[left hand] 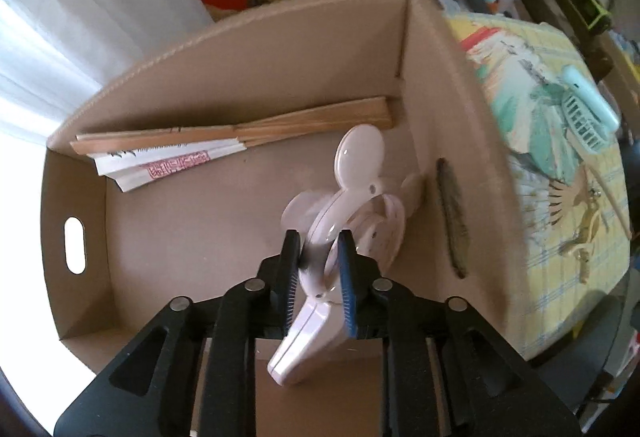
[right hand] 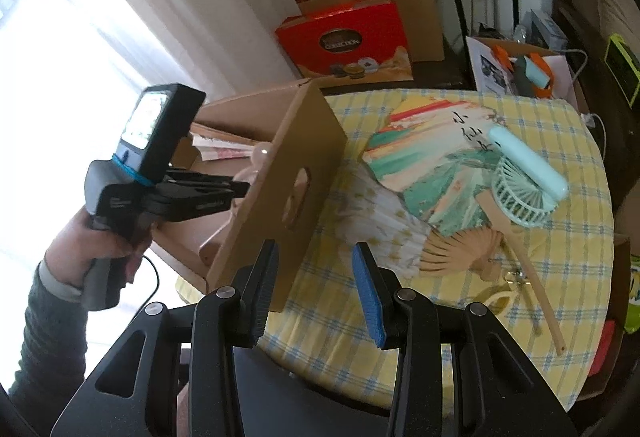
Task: Organize objects
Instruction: 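Regrasp the pink fan in the box with the left gripper and reposition it, then withdraw the left tool and move the right tool to the mint green fan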
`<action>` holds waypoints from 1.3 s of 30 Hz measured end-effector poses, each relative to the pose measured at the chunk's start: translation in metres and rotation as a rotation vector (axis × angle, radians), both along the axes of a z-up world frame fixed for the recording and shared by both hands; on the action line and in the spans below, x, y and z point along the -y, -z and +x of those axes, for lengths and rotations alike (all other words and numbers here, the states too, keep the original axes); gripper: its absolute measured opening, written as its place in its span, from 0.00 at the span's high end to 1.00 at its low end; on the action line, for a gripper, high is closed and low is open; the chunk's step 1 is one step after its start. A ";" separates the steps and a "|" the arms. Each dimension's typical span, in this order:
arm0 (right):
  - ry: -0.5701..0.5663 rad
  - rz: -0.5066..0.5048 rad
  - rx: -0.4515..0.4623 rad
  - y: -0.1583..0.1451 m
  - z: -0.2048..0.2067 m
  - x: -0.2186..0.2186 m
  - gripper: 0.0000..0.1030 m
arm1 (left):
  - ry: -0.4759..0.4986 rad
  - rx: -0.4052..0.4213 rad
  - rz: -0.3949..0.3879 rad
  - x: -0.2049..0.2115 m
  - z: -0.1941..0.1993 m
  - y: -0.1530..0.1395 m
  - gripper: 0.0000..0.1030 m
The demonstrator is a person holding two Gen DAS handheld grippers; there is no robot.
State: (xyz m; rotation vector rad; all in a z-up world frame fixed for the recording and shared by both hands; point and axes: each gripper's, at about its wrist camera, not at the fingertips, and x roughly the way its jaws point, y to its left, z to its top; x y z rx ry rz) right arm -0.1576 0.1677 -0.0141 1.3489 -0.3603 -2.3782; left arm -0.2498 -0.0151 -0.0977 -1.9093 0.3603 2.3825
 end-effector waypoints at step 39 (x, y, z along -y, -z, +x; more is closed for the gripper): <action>0.123 0.100 -0.069 -0.009 0.024 -0.061 0.48 | -0.097 -0.176 0.398 0.041 0.065 -0.049 0.06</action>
